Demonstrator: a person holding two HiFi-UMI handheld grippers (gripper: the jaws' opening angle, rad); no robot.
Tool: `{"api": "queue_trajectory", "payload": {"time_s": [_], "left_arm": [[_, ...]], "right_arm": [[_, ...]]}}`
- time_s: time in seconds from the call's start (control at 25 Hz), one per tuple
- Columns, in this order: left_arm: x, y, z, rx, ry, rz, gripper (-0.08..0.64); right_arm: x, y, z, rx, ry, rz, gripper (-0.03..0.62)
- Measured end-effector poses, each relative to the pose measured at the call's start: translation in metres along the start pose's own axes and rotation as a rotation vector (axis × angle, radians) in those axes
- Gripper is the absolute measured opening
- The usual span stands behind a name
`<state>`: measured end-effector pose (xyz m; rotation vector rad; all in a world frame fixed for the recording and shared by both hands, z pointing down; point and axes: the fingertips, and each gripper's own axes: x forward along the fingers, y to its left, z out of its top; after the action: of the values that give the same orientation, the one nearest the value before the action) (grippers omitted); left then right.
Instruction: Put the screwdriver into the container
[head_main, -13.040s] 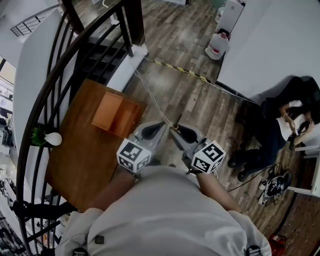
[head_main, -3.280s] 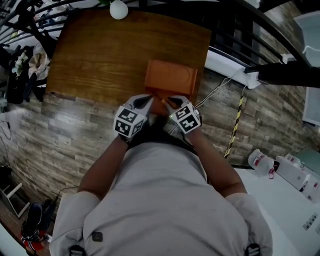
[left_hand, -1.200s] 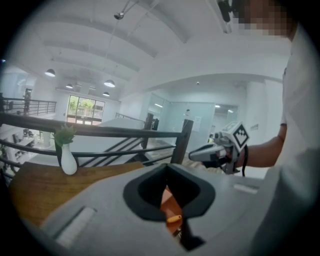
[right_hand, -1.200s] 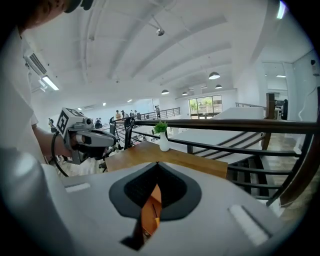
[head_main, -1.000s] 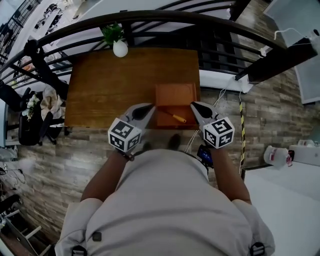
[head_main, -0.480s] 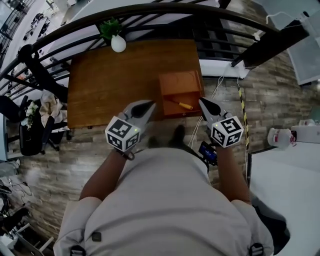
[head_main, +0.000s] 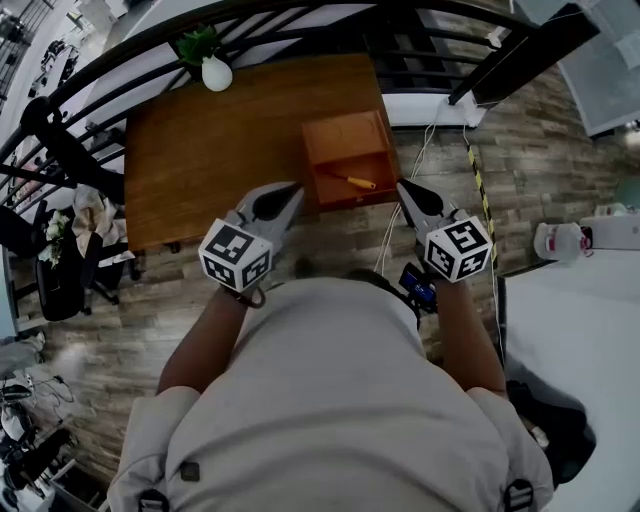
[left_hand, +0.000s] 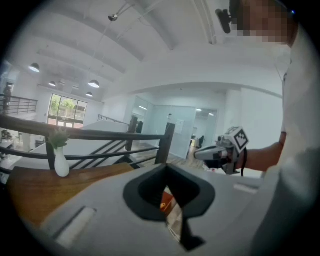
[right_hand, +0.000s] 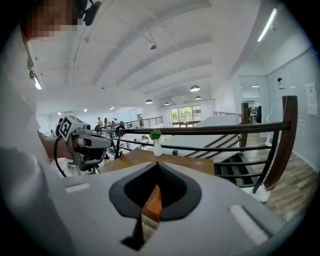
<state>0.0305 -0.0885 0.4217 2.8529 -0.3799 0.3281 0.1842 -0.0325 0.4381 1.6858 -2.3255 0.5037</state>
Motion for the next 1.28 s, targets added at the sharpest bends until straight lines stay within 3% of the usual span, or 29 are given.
{"api": "queue_trajectory", "payload": {"time_s": [0.56,1.28], "left_arm": [[0.036,-0.085,-0.008,0.008,0.008,0.037,0.003],[0.043,-0.19,-0.067,-0.038,0.013,0.096,0.003]], "right_arm": [[-0.074,-0.024,-0.028,-0.014,0.001,0.059,0.008],[-0.16,0.01,-0.094,-0.03,0.027,0.195,0.008]]}}
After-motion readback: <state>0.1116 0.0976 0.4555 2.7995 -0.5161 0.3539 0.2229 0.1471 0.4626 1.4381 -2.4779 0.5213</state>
